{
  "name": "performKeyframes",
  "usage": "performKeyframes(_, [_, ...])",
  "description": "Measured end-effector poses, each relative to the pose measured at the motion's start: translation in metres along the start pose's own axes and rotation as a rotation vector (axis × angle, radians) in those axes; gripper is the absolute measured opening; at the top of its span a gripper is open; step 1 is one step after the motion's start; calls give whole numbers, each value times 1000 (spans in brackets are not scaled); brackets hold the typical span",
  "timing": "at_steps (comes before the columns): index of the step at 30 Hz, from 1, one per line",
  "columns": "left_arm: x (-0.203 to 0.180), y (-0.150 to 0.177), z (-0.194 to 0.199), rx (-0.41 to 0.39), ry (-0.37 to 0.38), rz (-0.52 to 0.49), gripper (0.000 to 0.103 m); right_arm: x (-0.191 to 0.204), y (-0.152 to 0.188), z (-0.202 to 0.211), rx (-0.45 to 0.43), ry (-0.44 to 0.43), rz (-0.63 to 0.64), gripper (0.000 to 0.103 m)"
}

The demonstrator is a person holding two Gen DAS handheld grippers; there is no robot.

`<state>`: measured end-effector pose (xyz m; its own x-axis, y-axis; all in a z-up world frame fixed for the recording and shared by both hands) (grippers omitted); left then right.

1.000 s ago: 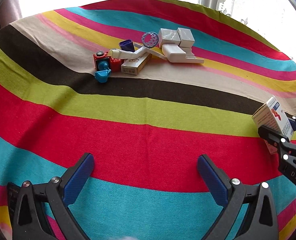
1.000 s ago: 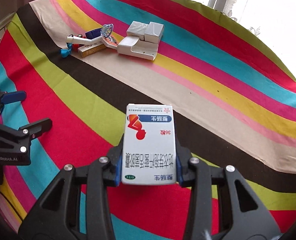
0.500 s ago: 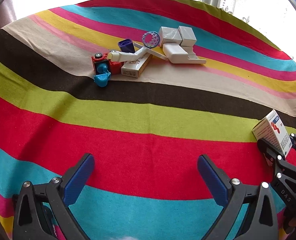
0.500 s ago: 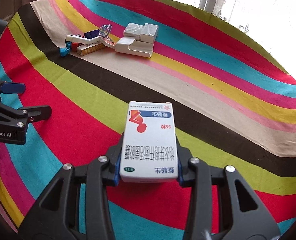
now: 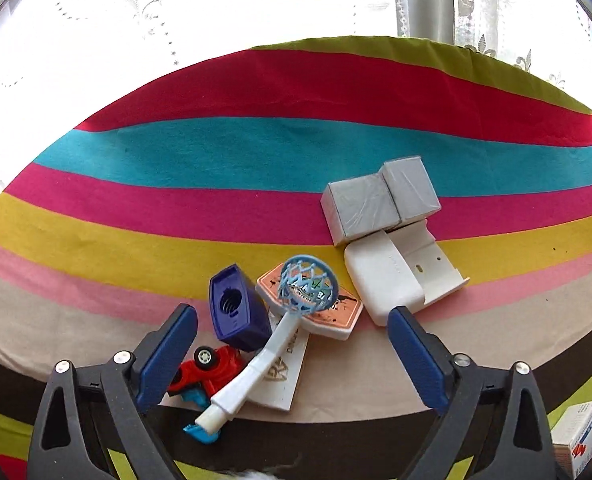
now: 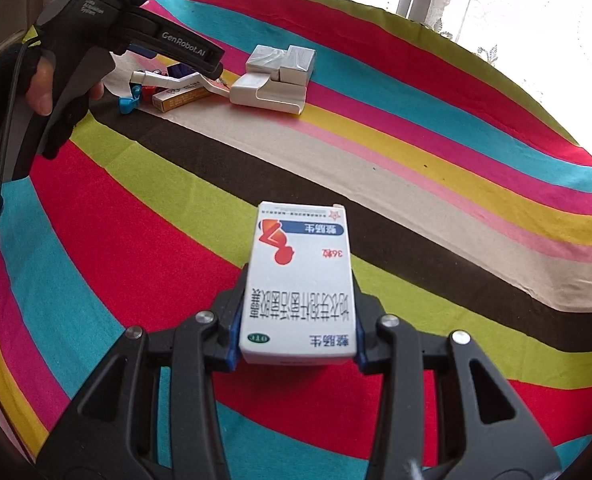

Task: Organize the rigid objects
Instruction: 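Lift the red-printed box with the right gripper, then grasp the blue mesh toy on the orange card with the left gripper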

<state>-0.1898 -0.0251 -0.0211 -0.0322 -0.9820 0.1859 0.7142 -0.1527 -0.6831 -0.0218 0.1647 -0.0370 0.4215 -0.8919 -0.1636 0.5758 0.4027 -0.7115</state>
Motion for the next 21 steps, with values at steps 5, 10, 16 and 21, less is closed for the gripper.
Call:
performKeyframes(5, [-14,-1,-8,16,-10,-83,32,0,2,-1,2,-17,-18,44])
performKeyframes(10, [-7,25,58,-60,148,59,32,0,4,-3,5,-32,-35,44])
performKeyframes(16, [-2,90,95,-44,213,186,32,2,5,-3,4,-27,-31,44])
performKeyframes(21, [-8,116,96,-57,198,226,41,2,5,-3,3,-17,-23,44])
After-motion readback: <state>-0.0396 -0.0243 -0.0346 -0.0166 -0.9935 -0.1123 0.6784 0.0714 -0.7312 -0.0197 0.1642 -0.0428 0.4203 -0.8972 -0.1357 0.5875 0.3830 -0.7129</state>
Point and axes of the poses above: each gripper's, at about its wrist camera, not at the fingertips, and z roughly against the way its jaws point, x to its left, y to its underside, the point moved 7 cm from there along -z, roughly the way its jaws point, and after that the axes turned 6 degrees about -x, right-handed, at the moved point
